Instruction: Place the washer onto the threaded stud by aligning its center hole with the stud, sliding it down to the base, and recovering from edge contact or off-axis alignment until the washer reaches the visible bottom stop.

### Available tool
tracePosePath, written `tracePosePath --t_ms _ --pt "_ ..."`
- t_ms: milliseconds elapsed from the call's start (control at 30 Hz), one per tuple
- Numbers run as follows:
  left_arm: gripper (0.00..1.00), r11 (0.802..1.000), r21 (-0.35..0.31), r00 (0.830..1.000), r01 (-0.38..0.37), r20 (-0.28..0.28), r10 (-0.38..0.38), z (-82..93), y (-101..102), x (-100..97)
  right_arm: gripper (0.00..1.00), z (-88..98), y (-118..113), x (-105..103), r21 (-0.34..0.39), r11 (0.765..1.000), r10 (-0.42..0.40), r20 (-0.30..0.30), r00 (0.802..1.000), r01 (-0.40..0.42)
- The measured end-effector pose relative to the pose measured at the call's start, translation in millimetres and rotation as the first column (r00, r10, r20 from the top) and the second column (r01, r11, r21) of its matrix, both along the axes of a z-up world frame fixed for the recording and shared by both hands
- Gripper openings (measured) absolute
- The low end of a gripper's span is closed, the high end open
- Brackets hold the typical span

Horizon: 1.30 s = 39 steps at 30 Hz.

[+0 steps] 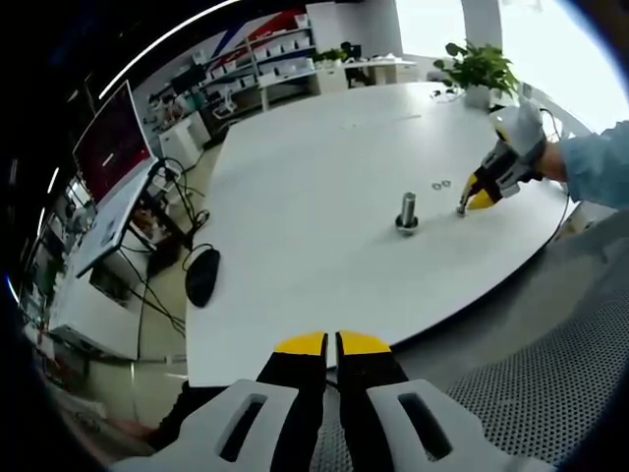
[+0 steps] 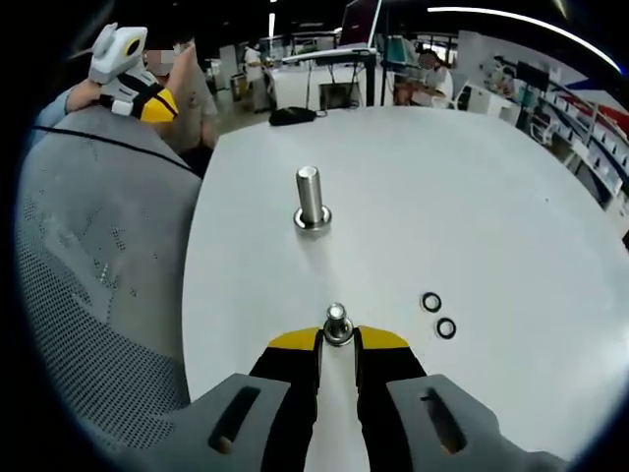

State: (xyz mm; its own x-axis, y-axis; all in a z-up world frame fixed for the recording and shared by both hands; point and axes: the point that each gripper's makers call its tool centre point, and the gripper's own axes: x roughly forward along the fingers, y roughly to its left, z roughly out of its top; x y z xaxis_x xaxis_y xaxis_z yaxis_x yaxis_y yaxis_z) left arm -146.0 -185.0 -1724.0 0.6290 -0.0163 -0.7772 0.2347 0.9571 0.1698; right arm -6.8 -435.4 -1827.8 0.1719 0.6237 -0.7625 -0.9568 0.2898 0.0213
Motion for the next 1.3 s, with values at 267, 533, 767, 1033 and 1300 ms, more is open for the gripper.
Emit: tracePosePath --t_ms 267,533,767,1033,1300 --pt "0.01 1.000 0.001 1.000 0.001 -0.001 -0.001 -0.2 0 -0.2 0.15 -0.2 1 2 -0.008 1.000 0.008 0.006 1.000 -0.008" --pt "0.01 1.000 0.002 1.000 0.002 -0.003 -0.002 -0.5 0 -0.4 0.15 -0.3 1 2 -0.014 1.000 0.014 0.007 1.000 -0.014" --pt "0.01 1.000 0.001 1.000 0.002 -0.003 -0.002 -0.5 0 -0.4 0.15 -4.6 0 0 -0.031 0.999 0.022 0.003 1.000 -0.022" --pt "0.01 1.000 -0.001 1.000 0.001 -0.001 -0.001 -0.3 0 0.0 0.15 -10.0 -1 1 -0.047 0.999 0.028 0.000 1.000 -0.028" --pt "0.01 1.000 -0.002 1.000 0.001 0.000 -0.001 -0.4 1 0.4 0.15 -13.2 -2 1 -0.049 0.998 0.029 -0.005 1.000 -0.029"
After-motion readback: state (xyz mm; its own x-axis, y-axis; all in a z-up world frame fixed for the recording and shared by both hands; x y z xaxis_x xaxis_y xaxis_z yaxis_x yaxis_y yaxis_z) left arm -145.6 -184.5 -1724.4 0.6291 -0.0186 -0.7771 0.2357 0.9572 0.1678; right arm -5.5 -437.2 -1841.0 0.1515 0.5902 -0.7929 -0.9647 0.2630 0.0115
